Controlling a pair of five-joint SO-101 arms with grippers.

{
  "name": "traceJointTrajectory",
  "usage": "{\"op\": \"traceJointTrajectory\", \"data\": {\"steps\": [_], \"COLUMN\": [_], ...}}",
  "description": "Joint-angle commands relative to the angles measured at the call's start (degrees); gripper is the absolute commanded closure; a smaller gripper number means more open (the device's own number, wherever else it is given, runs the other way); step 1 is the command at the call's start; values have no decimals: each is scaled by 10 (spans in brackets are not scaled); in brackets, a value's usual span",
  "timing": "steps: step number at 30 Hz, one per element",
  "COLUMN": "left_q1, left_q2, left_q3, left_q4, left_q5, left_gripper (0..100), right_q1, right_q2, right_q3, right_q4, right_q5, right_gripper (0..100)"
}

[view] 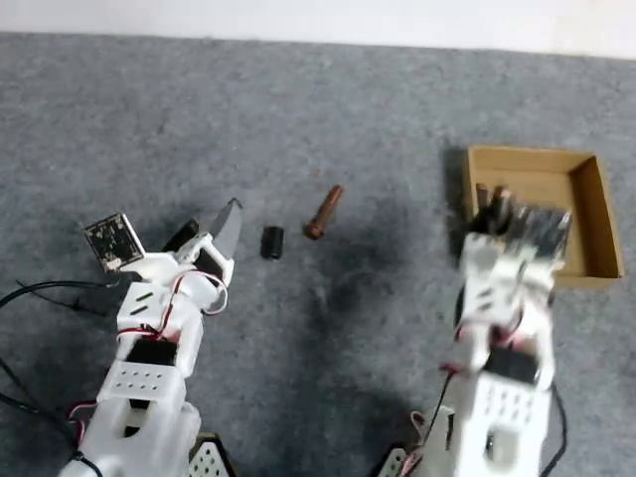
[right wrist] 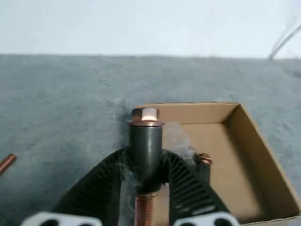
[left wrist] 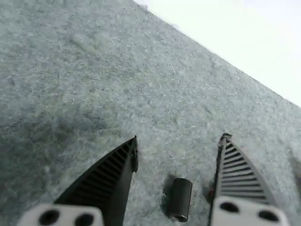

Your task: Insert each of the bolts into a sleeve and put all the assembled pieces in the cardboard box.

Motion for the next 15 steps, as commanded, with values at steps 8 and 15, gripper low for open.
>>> {"op": "traceJointTrajectory", "data": {"steps": [8,15], "left_q1": [-3,-3], "left_q2": [-5,-5], "left_q3": [-4,-4], "left_q4": [0,0], "left_q5": [3,3], "left_gripper": [741,741], "right_q1": [87,139], "right_q2": [493,633], "right_q3": [-384,-489], "right_q4": [42,88], "right_q5": [2,2], "right_gripper": [995,995]}}
